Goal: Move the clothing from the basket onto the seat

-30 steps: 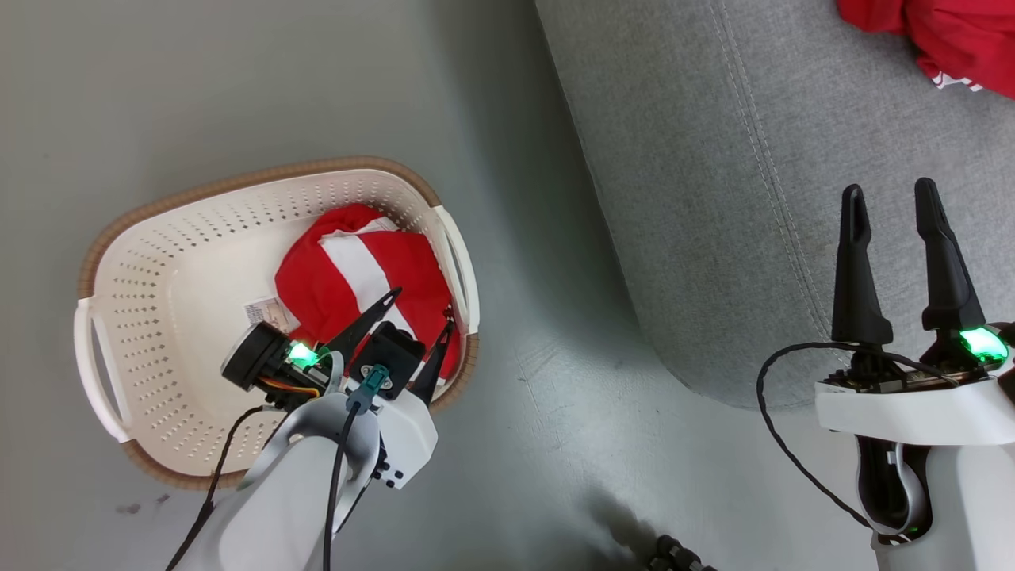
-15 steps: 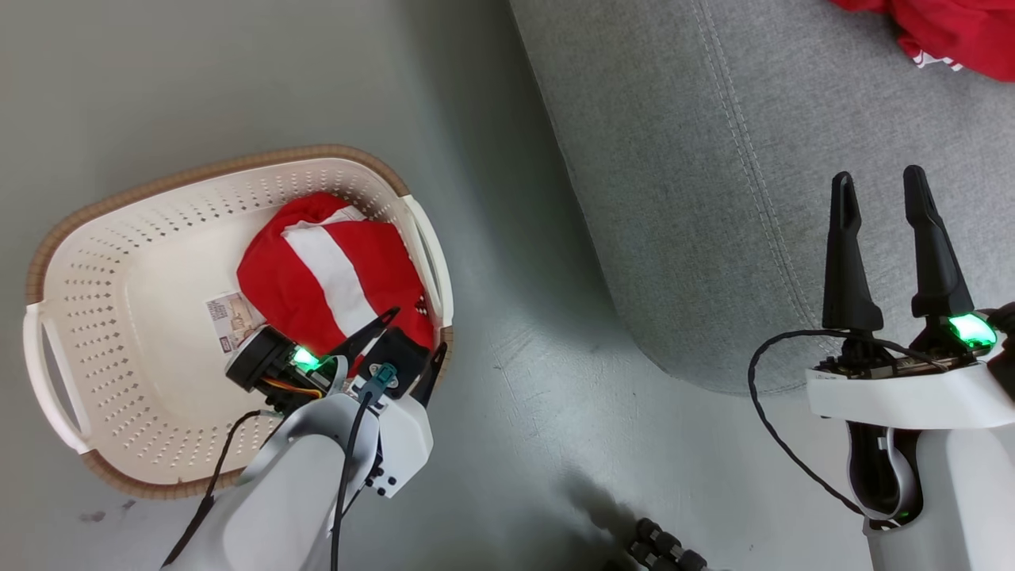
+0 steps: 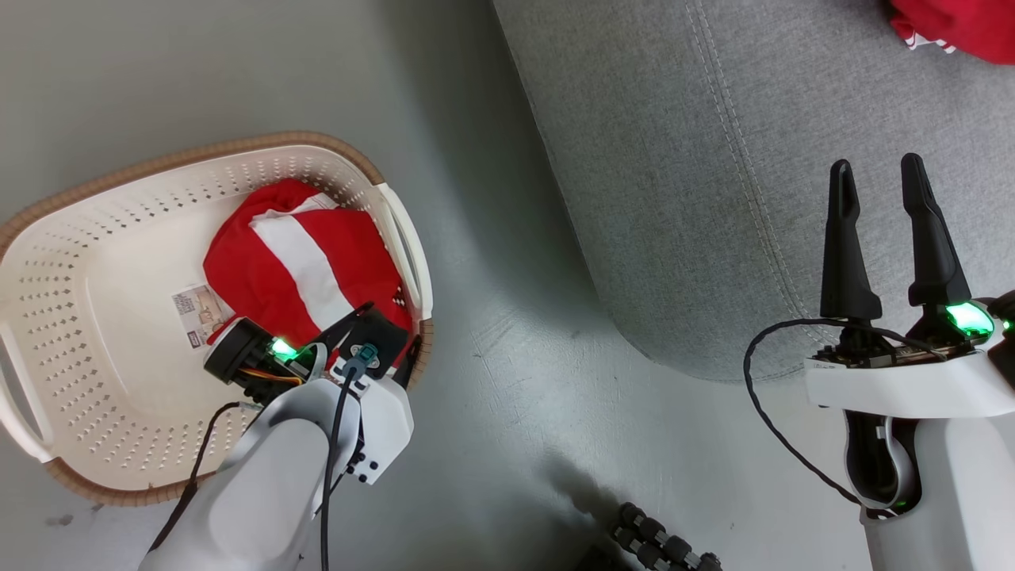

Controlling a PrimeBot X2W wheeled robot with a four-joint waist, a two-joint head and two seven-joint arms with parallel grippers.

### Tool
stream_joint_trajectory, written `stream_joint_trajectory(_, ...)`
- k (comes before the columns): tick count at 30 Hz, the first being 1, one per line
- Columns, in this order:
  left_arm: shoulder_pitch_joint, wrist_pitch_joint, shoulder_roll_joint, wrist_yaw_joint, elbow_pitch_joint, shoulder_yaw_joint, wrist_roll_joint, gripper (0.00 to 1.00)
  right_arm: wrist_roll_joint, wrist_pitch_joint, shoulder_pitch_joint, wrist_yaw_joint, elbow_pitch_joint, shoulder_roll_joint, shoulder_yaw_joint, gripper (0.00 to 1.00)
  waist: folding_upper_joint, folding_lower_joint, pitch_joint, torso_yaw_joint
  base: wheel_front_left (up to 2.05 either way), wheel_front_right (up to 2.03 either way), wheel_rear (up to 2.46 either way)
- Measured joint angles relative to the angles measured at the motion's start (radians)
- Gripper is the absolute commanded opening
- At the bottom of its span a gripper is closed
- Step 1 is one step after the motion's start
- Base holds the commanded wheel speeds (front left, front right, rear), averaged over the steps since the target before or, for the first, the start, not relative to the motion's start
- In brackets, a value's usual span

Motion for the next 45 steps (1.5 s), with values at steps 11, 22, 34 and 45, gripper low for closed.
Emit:
stream_joint_trajectory(11, -0.02, 0.03, 0.014, 0.001, 0.054, 0.004, 0.0, 1.0, 0.016, 0.0, -0.015, 0.0, -0.007, 0.0, 0.001, 1.0, 0.0001, 0.0, 0.033, -0.019, 0.0, 0.0, 0.0)
stream_joint_trajectory(22, -0.056, 0.033, 0.018, 0.001, 0.097, 0.014, -0.001, 0.33, 0.016, 0.0, -0.028, 0.0, -0.012, 0.0, 0.0, 1.0, 0.0, -0.0001, 0.051, -0.026, 0.0, 0.0, 0.0)
stream_joint_trajectory(34, -0.061, 0.023, 0.016, 0.002, 0.121, 0.021, -0.009, 0.0, 0.017, 0.0, -0.036, 0.0, -0.015, 0.0, -0.01, 1.0, 0.0, 0.0, 0.045, -0.025, 0.0, 0.0, 0.0)
stream_joint_trajectory(45, -0.082, -0.05, 0.042, 0.056, 0.107, 0.07, -0.024, 0.0, 0.026, -0.002, -0.072, 0.0, -0.015, 0.0, -0.017, 1.0, 0.0, 0.0, 0.018, -0.008, 0.0, 0.0, 0.0)
